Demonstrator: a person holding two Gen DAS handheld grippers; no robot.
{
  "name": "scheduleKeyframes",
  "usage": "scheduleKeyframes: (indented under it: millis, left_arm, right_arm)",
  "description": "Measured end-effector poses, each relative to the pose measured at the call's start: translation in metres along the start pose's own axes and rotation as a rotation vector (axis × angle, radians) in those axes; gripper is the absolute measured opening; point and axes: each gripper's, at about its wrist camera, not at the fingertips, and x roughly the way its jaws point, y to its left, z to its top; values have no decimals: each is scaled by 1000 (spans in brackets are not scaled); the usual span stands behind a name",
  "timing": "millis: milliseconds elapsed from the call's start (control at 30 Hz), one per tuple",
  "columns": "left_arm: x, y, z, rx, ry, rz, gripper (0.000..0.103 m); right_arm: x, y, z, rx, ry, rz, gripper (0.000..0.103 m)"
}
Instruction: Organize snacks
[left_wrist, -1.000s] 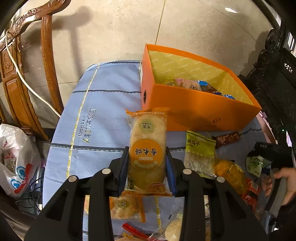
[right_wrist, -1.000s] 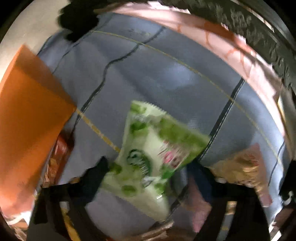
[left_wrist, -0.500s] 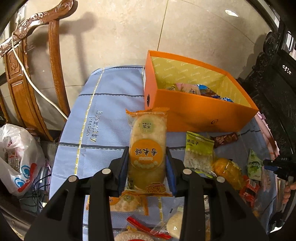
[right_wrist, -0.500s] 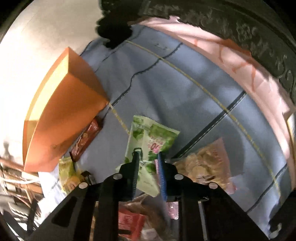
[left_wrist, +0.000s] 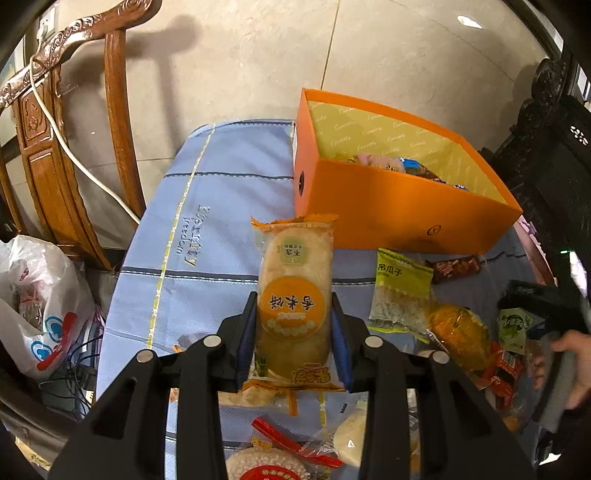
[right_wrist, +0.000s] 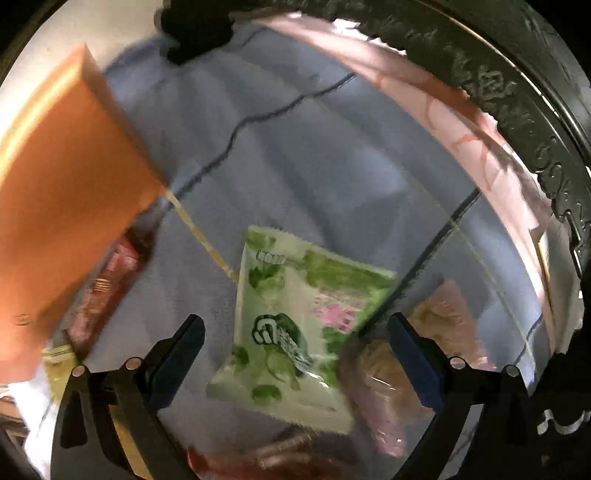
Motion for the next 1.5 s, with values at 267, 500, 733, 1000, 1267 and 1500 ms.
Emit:
scheduleKeyframes:
  millis: [267, 500, 733, 1000, 1267, 1500]
  left_arm:
    - [6, 4, -2, -9, 10, -2, 35]
    - [-4, -1, -2, 3, -5, 0, 35]
    - [-34, -19, 8, 19, -54, -15, 35]
    - [-59, -57, 69, 21, -128, -30, 35]
    - [-48, -97, 167, 56, -213, 6, 35]
    - [-7, -111, 198, 70, -166, 25, 35]
  right_arm:
    - [-12, -11, -2, -78, 6, 251, 30]
    - [-46, -37, -8, -73, -32, 427, 30]
    - [-117, -57, -15, -157, -135, 546, 30]
    - [-182, -26, 21, -276, -243, 651, 30]
    - [-180, 43, 95, -352, -259, 692, 30]
    - [-174, 81, 114, -415, -257, 645, 30]
